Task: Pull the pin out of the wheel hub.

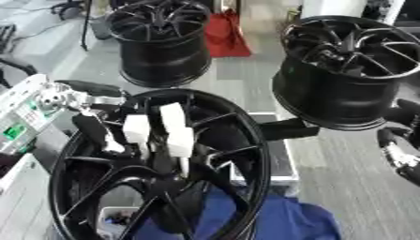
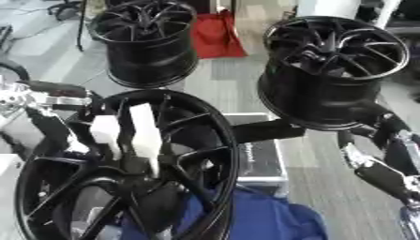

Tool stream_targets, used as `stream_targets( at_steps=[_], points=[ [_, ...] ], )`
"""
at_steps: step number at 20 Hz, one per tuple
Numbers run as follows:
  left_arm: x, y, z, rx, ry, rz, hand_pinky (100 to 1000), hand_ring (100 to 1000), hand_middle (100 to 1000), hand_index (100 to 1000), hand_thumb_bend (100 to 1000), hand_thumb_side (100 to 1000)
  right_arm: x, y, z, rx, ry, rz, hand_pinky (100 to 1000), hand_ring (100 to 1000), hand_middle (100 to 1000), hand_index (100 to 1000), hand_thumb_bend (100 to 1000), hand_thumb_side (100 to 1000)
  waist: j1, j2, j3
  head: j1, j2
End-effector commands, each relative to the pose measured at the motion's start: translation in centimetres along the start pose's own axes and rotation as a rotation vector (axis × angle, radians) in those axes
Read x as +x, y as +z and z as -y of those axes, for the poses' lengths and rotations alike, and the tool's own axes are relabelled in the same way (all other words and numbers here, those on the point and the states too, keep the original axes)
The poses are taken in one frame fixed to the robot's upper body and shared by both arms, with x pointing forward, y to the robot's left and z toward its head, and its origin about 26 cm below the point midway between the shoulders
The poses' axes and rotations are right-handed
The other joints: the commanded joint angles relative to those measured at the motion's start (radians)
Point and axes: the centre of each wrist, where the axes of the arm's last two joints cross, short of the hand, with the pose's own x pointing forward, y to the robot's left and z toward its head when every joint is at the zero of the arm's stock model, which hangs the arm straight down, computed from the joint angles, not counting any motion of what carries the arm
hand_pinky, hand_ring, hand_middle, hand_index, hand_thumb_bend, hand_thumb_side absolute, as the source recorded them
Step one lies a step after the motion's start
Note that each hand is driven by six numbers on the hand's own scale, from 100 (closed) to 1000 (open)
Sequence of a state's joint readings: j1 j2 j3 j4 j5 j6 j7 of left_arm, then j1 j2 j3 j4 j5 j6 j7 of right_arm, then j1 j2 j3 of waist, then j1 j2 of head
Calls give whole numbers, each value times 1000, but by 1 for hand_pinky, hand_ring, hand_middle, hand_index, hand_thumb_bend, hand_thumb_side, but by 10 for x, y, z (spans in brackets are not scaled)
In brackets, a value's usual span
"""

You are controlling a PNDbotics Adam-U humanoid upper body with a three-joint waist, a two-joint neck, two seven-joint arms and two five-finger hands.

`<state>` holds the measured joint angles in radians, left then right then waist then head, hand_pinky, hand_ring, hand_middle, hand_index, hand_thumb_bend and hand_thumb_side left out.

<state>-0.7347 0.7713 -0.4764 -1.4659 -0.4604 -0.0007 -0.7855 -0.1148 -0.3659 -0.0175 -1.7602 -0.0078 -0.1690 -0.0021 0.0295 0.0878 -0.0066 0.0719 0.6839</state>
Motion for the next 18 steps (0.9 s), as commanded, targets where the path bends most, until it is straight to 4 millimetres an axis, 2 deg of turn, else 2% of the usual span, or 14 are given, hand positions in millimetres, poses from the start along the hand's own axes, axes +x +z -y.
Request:
stream_targets(
  at_steps=[1, 4, 11, 14, 18],
  points=[
    [-3, 6, -7, 42, -15, -26, 592, 670, 714, 814, 375, 298, 6, -5, 6, 4, 17, 26, 778, 851, 781, 896, 249, 236, 0, -10, -1, 0, -12],
    [-2, 3, -6, 37, -8, -18, 548, 600, 630, 758, 270, 252, 6, -6, 5, 7, 15, 25, 778, 850, 780, 896, 245, 238, 0, -9, -1, -1, -13],
    [-3, 2, -6, 119, 51, -12, 479, 488, 484, 618, 100, 197, 6, -6, 5, 4, 16, 26, 778, 851, 781, 897, 245, 238, -1, -9, -2, 0, -14],
    [-3, 9, -9, 168, 87, 13, 462, 477, 463, 595, 100, 195, 6, -5, 5, 2, 17, 25, 778, 851, 781, 897, 245, 238, -2, -9, -1, 1, -13],
    [-7, 30, -19, 238, 112, 18, 463, 477, 456, 589, 100, 198, 6, -6, 6, -1, 18, 25, 778, 851, 781, 897, 245, 238, -2, -8, -1, 2, -15]
  ],
)
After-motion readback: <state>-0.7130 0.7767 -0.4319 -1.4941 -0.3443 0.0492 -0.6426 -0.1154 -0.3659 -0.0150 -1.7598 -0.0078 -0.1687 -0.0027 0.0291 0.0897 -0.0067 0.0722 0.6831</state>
